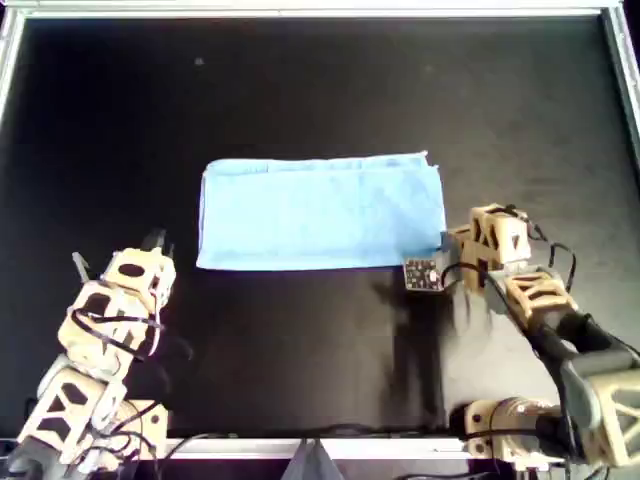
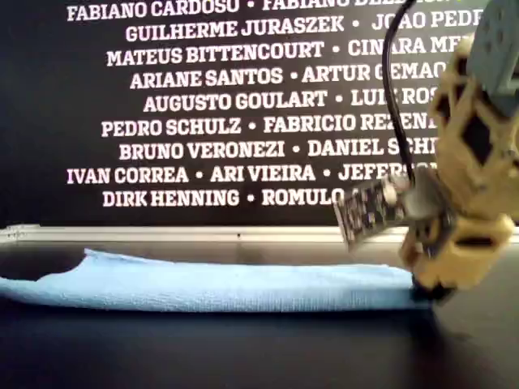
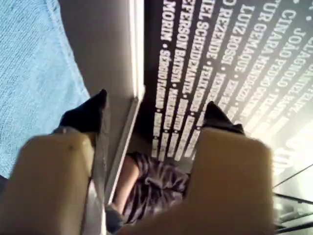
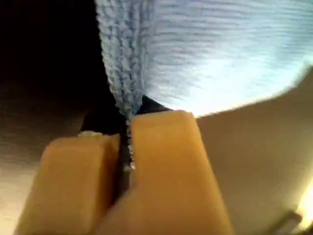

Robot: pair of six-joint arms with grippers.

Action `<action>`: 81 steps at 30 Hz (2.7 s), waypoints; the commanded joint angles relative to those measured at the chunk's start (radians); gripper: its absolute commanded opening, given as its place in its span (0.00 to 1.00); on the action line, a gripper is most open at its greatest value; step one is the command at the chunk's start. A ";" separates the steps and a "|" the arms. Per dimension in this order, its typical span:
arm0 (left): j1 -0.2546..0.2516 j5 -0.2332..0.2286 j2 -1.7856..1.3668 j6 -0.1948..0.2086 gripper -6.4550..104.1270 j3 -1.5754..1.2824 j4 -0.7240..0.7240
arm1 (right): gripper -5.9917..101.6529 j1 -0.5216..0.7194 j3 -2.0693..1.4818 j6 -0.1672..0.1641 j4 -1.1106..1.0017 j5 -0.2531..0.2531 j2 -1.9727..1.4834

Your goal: Fold a cloth

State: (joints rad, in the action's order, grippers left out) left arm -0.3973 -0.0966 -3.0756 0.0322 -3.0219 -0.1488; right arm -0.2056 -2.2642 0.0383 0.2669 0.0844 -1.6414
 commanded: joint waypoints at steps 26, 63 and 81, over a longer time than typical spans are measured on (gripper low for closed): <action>0.003 -0.005 -0.018 -0.003 0.67 0.009 0.006 | 0.04 -0.483 0.945 -0.008 -0.048 -0.006 0.382; 0.003 -0.005 -0.018 -0.003 0.67 0.009 0.006 | 0.45 -0.718 1.328 0.009 -0.032 0.012 0.764; 0.003 -0.005 -0.018 -0.003 0.67 0.009 0.006 | 0.21 -0.459 0.265 -0.006 -0.032 -0.005 -0.264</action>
State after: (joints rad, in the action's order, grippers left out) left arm -0.3973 -0.0966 -3.0756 0.0322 -3.0219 -0.1488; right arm -0.7363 -1.9006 0.0368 0.2654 0.0828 -1.6997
